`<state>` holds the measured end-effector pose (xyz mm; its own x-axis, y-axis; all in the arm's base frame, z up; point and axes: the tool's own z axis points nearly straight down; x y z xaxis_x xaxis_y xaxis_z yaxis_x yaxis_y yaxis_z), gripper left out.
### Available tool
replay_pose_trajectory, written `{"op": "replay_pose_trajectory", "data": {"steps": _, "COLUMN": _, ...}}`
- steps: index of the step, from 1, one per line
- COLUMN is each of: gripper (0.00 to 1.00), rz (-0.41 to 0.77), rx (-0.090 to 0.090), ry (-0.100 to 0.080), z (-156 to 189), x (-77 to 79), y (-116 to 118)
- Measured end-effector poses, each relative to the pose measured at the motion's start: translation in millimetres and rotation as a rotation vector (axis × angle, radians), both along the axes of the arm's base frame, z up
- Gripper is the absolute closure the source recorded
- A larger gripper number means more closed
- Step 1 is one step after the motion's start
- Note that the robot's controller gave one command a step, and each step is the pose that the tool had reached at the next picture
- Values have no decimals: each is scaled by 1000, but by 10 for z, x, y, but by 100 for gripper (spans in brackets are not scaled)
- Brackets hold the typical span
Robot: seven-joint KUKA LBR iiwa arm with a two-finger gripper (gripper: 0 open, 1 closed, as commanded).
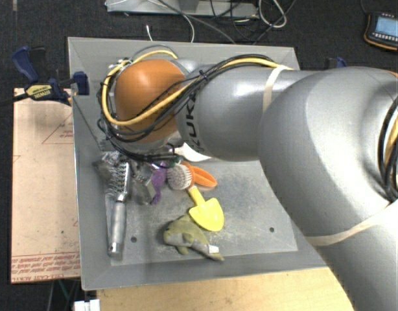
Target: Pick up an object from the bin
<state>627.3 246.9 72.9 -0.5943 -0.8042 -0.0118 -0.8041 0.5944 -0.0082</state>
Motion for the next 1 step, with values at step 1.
{"op": "replay_pose_trajectory", "data": {"steps": 1, "gripper": 100, "rz": -180, "rx": 10, "ry": 4, "z": 11, "x": -81, "y": 5}}
